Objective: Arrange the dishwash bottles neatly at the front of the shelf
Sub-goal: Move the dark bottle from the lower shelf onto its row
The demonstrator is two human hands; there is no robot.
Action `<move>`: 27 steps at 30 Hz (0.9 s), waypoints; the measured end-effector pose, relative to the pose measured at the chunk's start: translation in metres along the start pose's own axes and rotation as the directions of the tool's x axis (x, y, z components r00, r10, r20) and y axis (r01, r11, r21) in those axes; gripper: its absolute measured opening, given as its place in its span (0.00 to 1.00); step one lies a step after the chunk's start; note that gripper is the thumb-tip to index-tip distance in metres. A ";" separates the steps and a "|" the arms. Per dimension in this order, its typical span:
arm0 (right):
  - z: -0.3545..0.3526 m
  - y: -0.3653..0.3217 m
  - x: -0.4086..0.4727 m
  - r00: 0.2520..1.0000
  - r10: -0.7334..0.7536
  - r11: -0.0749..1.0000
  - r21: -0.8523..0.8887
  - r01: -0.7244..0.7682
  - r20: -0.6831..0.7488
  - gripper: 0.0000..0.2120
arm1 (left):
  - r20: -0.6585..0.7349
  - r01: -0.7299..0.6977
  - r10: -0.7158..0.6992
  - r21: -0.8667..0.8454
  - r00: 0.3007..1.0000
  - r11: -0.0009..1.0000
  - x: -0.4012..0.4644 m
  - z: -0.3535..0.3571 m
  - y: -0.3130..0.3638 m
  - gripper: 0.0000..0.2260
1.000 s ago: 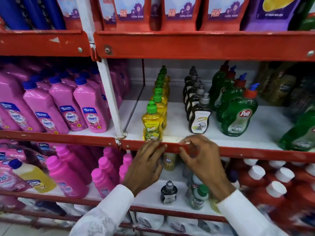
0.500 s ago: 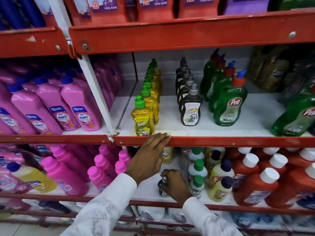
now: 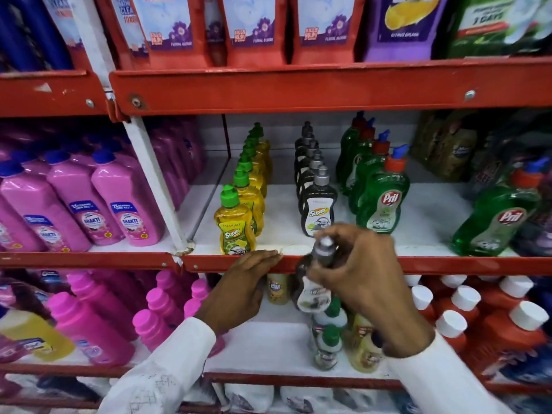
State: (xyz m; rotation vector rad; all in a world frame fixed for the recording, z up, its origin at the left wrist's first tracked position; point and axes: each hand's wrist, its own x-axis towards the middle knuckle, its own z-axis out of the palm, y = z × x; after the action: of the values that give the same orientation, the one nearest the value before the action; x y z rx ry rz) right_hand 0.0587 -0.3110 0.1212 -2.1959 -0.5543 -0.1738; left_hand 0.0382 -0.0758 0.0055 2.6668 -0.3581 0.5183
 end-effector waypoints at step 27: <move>0.002 0.006 0.114 0.997 0.013 0.998 -0.057 -0.017 -0.073 0.18 | -0.002 0.046 -0.046 0.108 0.999 0.993 -0.008 0.006 0.017 0.37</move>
State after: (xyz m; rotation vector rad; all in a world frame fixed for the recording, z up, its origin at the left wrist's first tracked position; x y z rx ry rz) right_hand 0.1633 -0.2750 0.1513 -2.2396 -0.4972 -0.2635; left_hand 0.0278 -0.0926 0.0026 2.7726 -0.2749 0.5367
